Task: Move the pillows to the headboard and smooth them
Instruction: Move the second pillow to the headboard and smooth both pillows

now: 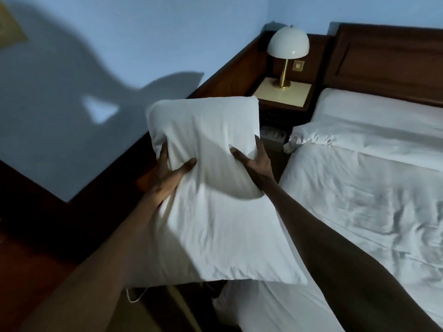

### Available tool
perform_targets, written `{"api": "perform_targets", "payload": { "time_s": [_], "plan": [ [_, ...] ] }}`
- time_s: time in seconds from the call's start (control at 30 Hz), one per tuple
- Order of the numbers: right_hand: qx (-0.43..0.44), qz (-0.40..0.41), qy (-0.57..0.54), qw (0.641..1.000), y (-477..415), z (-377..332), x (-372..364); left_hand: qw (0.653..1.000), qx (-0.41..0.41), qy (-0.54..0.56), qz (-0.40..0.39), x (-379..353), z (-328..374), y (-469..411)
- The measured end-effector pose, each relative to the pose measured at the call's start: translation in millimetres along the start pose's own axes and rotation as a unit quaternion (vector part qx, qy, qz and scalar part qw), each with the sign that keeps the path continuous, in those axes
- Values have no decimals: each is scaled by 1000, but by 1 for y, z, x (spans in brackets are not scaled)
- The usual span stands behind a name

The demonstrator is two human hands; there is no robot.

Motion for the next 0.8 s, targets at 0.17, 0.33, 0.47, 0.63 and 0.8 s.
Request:
{"api": "perform_targets", "payload": {
  "time_s": [0.17,0.33,0.47,0.63,0.8],
  "plan": [
    [-10,28,5,1000,-97,-4,-16,999,4,-7,-43,-24,7,-107],
    [-23,84,9,996,-185,-10,4,995,-15,-19,-92,-75,40,-207],
    [-29,153,15,988,-249,-13,38,987,-41,-27,-150,-132,65,-298],
    [-45,243,28,969,-334,-6,80,968,-86,-31,-232,-226,113,-394],
    [-65,334,24,940,-425,-5,123,949,-102,-23,-299,-332,153,-504]
  ]
}}
Point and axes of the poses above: each hand's wrist, its own y-axis away from the middle knuckle, its own x-axis out of the back of the hand, z = x × y, the point moved 6 cm from there along -y, towards the middle knuckle, and after that the axes turned 4 degrees about z, right-handed, at the moved point
